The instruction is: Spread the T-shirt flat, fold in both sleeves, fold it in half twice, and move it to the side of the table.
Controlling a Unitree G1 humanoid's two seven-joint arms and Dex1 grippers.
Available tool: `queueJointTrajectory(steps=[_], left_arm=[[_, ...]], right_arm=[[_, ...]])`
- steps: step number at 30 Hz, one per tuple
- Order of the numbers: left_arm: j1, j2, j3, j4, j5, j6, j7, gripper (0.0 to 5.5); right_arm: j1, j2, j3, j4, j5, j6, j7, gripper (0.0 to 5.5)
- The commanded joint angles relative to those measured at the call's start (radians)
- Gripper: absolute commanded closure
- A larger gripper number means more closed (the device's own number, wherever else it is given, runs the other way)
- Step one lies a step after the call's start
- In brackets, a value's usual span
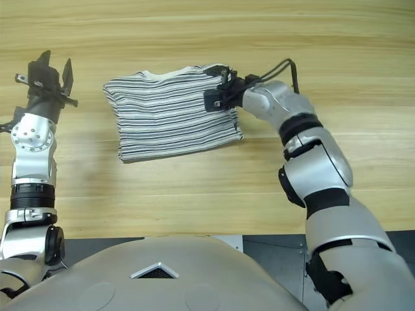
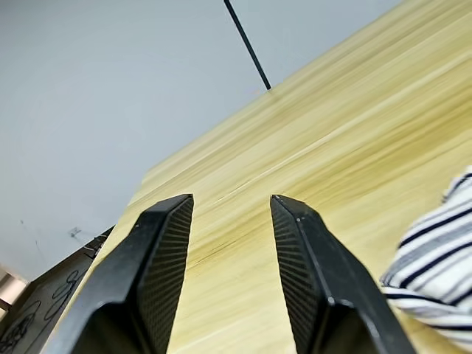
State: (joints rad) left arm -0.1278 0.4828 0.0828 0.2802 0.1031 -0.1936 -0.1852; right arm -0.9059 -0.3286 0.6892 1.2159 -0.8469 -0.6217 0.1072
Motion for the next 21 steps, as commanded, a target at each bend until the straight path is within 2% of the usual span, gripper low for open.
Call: queueJointTrajectory(steps=[1,4,6,10,12,14,17,19,21], left_arm=[[0.055,0.006,-0.013,-0.062,0.002,0.028,-0.038,3.56],[0.082,0.006,-0.005,-0.093,-0.004,0.034,-0.05,3.56],[0.129,0.014,0.004,-0.143,-0.009,0.038,-0.063,3.56],[0.205,0.04,0.027,-0.204,0.007,0.038,-0.071,3.56],[0.241,0.047,0.03,-0.236,0.01,0.033,-0.079,3.56],[0.263,0.057,0.04,-0.255,0.015,0.03,-0.078,3.56],[0.257,0.052,0.04,-0.26,0.018,0.034,-0.071,3.56],[0.26,0.039,0.032,-0.266,0.022,0.034,-0.063,3.56],[0.26,0.027,0.022,-0.264,0.028,0.033,-0.054,3.56]], right_arm=[[-0.028,0.045,0.071,0.087,-0.076,0.085,-0.066,2.0],[-0.046,0.033,0.093,0.114,-0.09,0.116,-0.096,2.0],[-0.047,-0.001,0.064,0.125,-0.054,0.113,-0.085,2.0],[0.0,-0.157,-0.005,0.134,0.023,0.062,0.021,2.0],[0.049,-0.225,-0.023,0.116,0.07,-0.04,0.209,2.0],[0.133,-0.284,-0.062,0.013,0.213,-0.178,0.494,2.0],[0.331,-0.423,-0.046,-0.42,0.515,-0.143,0.85,2.0],[0.408,-0.481,-0.043,-0.623,0.641,-0.071,0.952,2.0],[0.442,-0.489,-0.062,-0.703,0.663,-0.047,0.944,2.0]])
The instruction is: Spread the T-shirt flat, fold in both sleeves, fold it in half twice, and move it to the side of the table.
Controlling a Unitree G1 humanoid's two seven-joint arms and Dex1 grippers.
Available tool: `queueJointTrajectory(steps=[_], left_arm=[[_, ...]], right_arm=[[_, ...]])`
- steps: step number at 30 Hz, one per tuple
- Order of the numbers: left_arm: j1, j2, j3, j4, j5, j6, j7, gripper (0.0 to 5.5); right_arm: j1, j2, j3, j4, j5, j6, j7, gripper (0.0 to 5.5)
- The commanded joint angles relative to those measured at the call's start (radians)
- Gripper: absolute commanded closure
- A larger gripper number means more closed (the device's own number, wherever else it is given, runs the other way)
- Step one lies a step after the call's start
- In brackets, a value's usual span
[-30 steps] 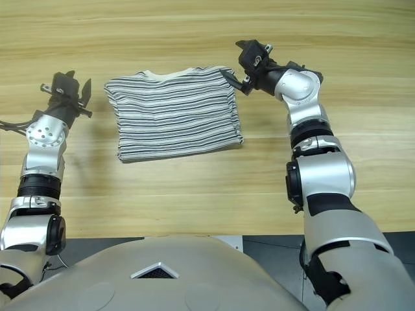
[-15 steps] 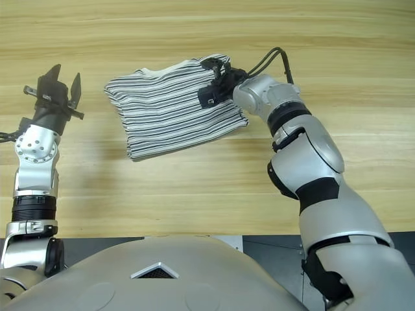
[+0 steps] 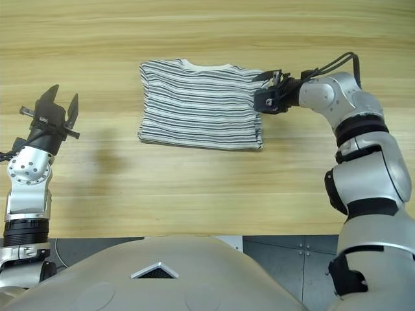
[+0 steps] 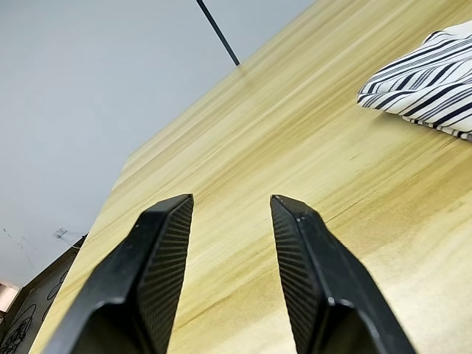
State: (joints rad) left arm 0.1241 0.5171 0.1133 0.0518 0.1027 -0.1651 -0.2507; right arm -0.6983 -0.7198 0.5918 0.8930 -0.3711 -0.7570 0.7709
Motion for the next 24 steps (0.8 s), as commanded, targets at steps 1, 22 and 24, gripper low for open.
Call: queueJointTrajectory(steps=[1,22,24], left_arm=[[0.005,-0.012,-0.014,-0.033,0.031,0.004,0.013,3.56],[-0.053,-0.082,-0.086,-0.006,0.063,0.003,0.025,3.56],[-0.059,-0.082,-0.086,-0.008,0.065,0.003,0.025,3.56]], right_arm=[[0.263,-0.108,0.031,-0.431,0.2,0.106,0.281,2.0],[0.537,0.054,0.162,-0.846,0.165,0.227,0.352,2.0],[0.53,0.068,0.168,-0.841,0.159,0.223,0.35,2.0]])
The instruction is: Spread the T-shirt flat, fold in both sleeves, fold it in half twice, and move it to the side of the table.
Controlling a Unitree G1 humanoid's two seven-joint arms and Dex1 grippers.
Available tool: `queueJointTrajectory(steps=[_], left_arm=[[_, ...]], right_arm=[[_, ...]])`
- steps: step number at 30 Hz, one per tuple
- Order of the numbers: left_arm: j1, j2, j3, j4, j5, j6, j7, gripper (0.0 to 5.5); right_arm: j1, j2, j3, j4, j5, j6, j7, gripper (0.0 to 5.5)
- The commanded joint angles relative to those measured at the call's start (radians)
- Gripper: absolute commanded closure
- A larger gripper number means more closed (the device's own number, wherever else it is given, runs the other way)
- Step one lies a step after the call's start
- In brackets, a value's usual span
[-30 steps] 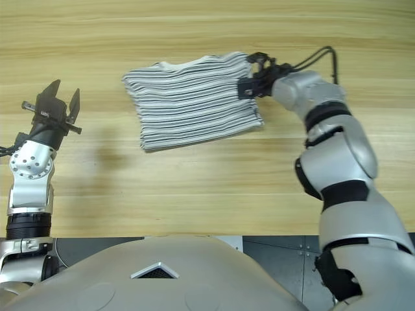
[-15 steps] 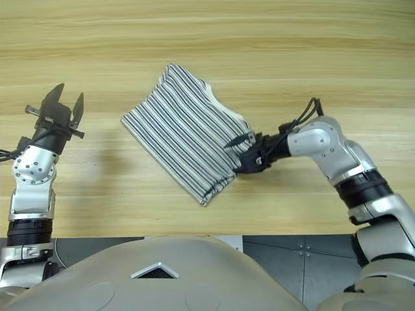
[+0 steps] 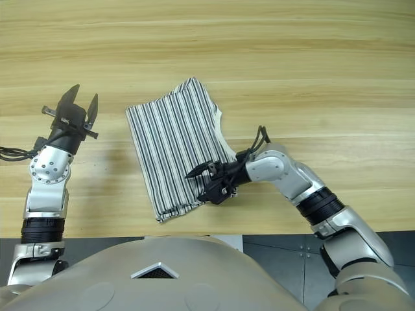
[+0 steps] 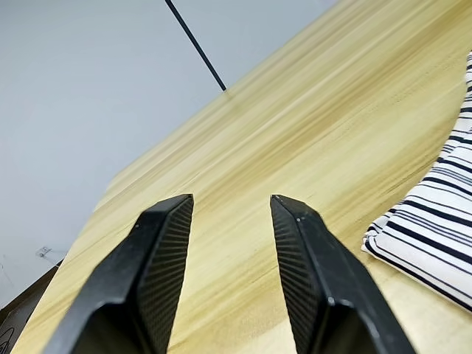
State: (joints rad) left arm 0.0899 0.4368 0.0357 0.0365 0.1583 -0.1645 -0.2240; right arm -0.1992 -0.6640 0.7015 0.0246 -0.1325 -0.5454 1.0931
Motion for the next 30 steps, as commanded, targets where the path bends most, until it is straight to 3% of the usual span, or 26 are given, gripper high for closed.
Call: queueJointTrajectory(steps=[1,12,18,22,25,30], left_arm=[[-0.027,-0.003,-0.009,0.006,0.01,0.003,0.0,3.56],[-0.055,-0.012,-0.035,0.015,0.029,0.006,0.002,3.56],[-0.025,-0.004,-0.042,-0.022,0.041,-0.013,-0.005,3.56],[0.044,0.037,-0.02,-0.1,0.026,-0.066,-0.041,3.56],[0.207,0.156,-0.027,-0.185,0.119,-0.228,-0.087,3.56],[0.48,0.326,-0.012,-0.293,0.45,-0.437,-0.056,3.56]], right_arm=[[0.025,0.019,0.059,0.033,-0.082,0.01,0.023,2.0],[0.025,0.093,-0.012,-0.076,0.005,0.021,-0.063,2.0],[0.057,0.158,-0.145,-0.251,0.244,0.172,-0.152,2.0],[0.081,0.134,-0.257,-0.269,0.338,0.223,-0.18,2.0],[0.125,0.058,-0.387,-0.132,0.318,0.037,-0.169,2.0],[0.167,-0.086,-0.536,0.111,0.05,-0.481,-0.238,2.0]])
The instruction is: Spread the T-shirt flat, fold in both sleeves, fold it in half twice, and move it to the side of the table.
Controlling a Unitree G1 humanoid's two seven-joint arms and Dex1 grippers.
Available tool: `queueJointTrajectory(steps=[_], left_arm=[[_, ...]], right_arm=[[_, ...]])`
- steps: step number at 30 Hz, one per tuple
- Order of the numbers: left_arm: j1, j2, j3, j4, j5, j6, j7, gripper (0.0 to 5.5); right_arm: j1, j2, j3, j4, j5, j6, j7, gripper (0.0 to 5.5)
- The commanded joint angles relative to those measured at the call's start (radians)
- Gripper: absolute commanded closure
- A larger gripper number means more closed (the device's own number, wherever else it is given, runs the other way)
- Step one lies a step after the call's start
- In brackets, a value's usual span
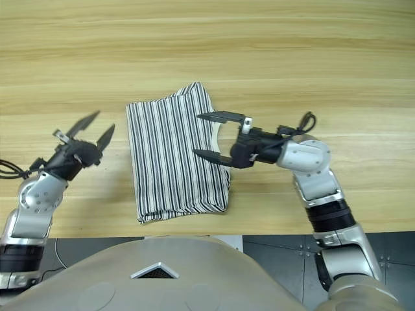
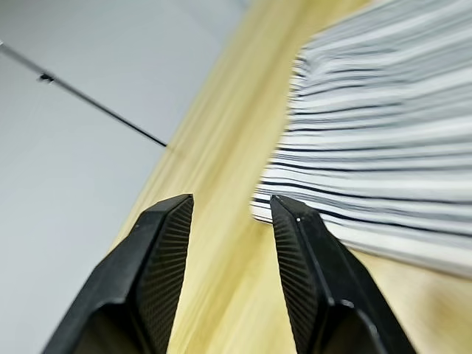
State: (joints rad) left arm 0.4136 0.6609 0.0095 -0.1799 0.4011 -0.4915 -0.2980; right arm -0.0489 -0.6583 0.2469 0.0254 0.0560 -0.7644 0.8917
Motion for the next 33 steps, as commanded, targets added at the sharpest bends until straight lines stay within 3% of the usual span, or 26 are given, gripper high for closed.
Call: queueJointTrajectory(steps=[1,5,9,17,27,33], left_arm=[[0.2,0.118,0.015,-0.093,0.242,-0.131,0.018,3.56],[0.325,0.158,0.049,-0.14,0.294,-0.177,0.011,3.56],[0.361,0.155,-0.001,-0.143,0.295,-0.194,-0.018,3.56],[0.254,0.129,-0.141,-0.105,0.289,-0.179,-0.067,3.56],[0.345,0.215,-0.11,-0.112,0.271,-0.165,-0.103,3.56],[0.326,0.208,-0.168,-0.129,0.265,-0.151,-0.143,3.56]], right_arm=[[0.026,-0.113,-0.09,0.132,-0.171,-0.314,-0.045,2.0],[0.044,-0.177,-0.1,0.228,-0.332,-0.477,-0.091,2.0],[0.073,-0.202,-0.039,0.301,-0.409,-0.529,-0.124,2.0],[0.115,-0.216,0.139,0.298,-0.374,-0.467,-0.121,2.0],[0.11,-0.222,0.207,0.26,-0.349,-0.405,-0.133,2.0],[0.096,-0.215,0.246,0.25,-0.338,-0.372,-0.123,2.0]])
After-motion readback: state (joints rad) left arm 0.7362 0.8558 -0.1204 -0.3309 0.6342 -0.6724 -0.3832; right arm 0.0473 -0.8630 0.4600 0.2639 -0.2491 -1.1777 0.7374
